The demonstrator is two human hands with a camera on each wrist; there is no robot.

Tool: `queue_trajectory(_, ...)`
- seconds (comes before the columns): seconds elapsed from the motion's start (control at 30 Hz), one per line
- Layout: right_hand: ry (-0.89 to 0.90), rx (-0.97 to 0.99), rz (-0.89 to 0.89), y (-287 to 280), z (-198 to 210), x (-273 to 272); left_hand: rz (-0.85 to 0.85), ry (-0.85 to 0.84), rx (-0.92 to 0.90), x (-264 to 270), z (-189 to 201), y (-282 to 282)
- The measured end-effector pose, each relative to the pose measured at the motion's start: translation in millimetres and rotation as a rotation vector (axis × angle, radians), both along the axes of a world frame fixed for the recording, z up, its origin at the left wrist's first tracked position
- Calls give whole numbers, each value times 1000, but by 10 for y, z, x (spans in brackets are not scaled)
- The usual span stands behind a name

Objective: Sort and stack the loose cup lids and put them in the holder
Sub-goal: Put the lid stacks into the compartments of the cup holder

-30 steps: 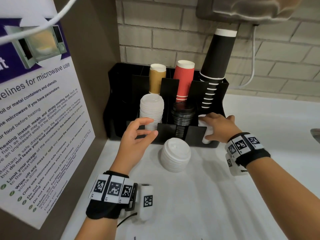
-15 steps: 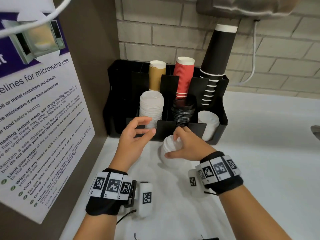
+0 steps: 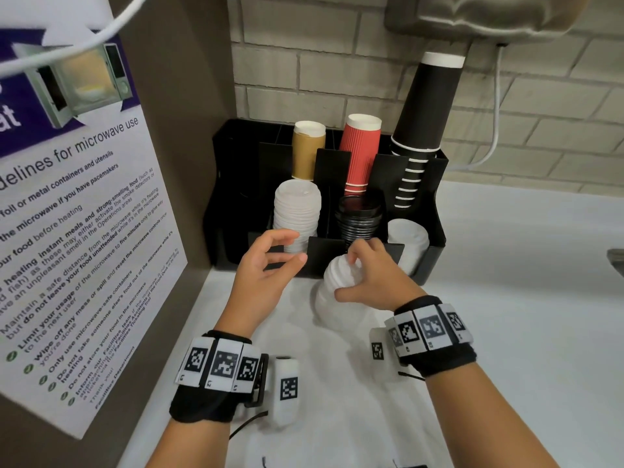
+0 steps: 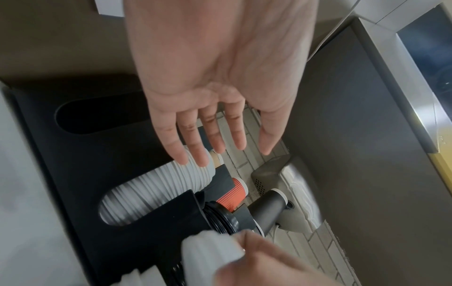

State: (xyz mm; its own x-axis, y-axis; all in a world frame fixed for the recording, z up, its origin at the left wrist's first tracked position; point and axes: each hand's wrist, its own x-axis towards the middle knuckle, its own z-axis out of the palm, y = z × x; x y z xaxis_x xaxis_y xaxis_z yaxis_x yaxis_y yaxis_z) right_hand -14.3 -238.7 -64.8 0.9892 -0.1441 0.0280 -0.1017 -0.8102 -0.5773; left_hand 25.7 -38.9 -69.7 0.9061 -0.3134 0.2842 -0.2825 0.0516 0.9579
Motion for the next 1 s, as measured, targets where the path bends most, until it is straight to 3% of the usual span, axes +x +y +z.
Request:
queue_trajectory(0.13, -227, 268, 11, -9, 184, -99, -199, 57, 63, -40, -10, -60)
queue_trajectory(0.23, -201, 603, 114, 111, 300, -215, -362, 68, 55, -90, -36, -131)
queue_trajectory(0.3, -179, 709, 167, 175, 340, -271, -377, 66, -18, -117, -28, -151)
queue_trajectory(0.57, -133, 752, 256, 128, 400, -359, -364, 35, -77, -110, 4, -109)
queue_trajectory(1.0, -170, 731, 231, 149, 413, -371, -324, 28, -76, -132, 42, -136)
